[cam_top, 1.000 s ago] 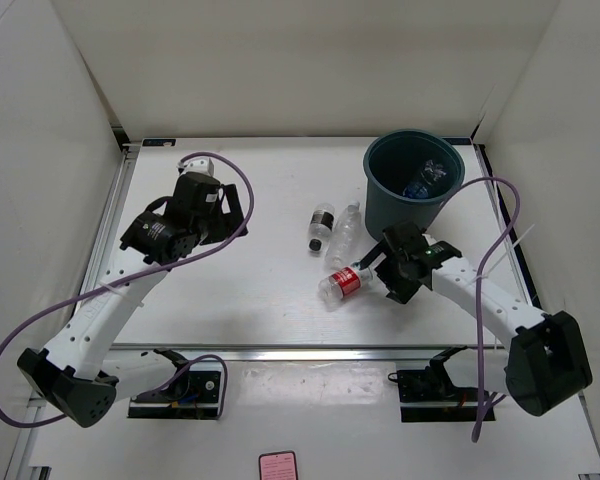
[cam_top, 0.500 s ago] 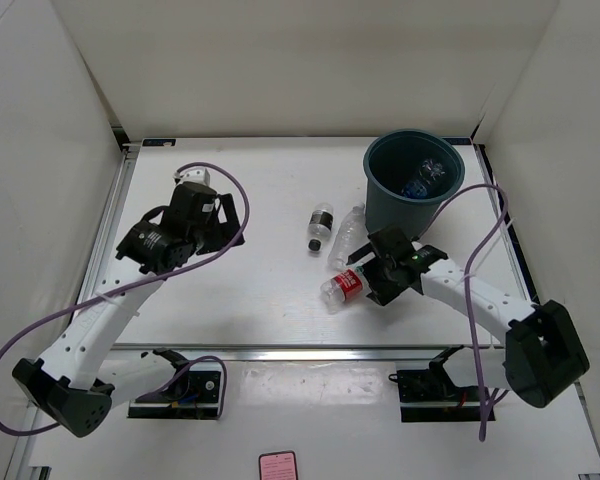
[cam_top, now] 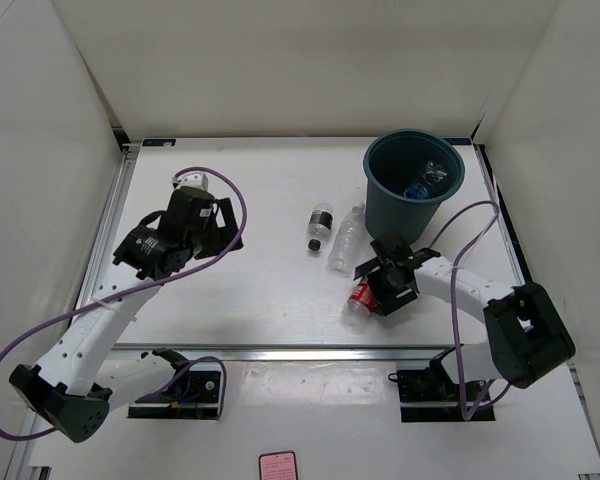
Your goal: Put the plastic bottles in the bin
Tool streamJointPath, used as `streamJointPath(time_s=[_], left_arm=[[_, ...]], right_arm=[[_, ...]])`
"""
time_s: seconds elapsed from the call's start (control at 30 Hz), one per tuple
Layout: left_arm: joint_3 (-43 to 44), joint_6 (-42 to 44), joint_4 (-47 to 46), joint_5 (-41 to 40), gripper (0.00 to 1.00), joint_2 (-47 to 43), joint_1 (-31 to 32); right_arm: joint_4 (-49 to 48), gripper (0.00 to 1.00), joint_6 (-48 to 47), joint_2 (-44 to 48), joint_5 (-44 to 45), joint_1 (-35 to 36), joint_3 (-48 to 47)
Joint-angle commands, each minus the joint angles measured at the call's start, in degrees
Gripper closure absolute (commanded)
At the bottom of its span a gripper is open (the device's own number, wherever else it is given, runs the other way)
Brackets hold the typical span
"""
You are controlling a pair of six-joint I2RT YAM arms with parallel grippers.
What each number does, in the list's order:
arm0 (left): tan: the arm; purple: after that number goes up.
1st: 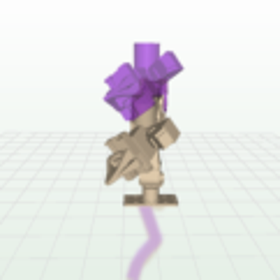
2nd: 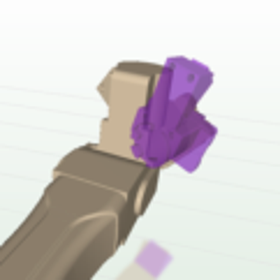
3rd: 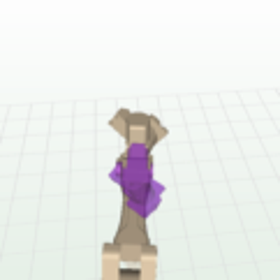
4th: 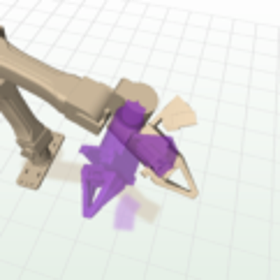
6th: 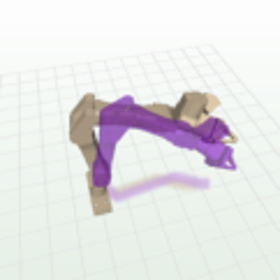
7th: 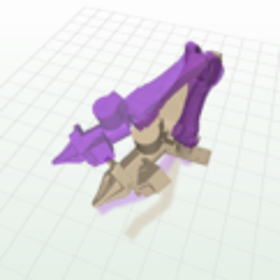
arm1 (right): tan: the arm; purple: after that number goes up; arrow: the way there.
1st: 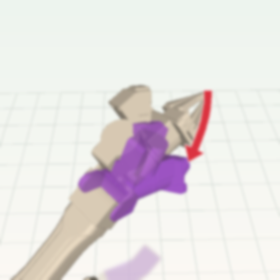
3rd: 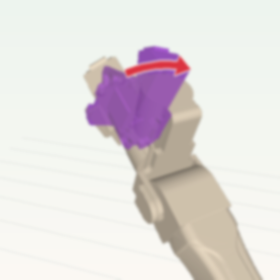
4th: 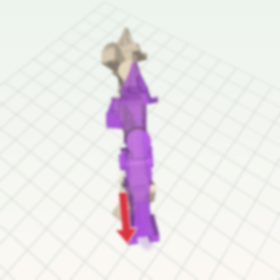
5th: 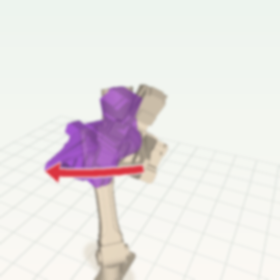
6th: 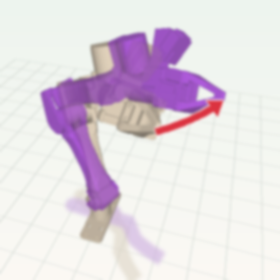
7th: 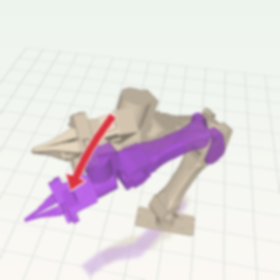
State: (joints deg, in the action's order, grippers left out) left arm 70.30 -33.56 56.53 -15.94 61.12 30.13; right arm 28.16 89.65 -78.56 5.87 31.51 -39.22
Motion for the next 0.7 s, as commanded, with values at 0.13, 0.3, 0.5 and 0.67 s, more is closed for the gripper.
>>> streamJointPath(time_s=[0.13,0.3,0.5,0.67], left_arm=[[-1.65,-1.24,-0.81,-0.67,0.00,-2.49,0.28],[-2.71,-3.17,-2.13,-3.82,0.00,-2.50,0.28],[-2.71,-5.28,-3.71,-6.37,0.01,-0.65,0.28],[-2.63,-5.99,-6.69,-5.24,0.03,2.24,0.28]], right_arm=[[27.70,0.54,4.57,5.78,1.69,-0.83,-6.71],[44.50,0.76,6.07,16.67,3.45,-0.83,-15.08],[54.73,0.97,5.47,28.90,5.19,-0.83,-36.13],[47.00,0.99,-7.34,25.93,22.57,-0.83,-49.53]])
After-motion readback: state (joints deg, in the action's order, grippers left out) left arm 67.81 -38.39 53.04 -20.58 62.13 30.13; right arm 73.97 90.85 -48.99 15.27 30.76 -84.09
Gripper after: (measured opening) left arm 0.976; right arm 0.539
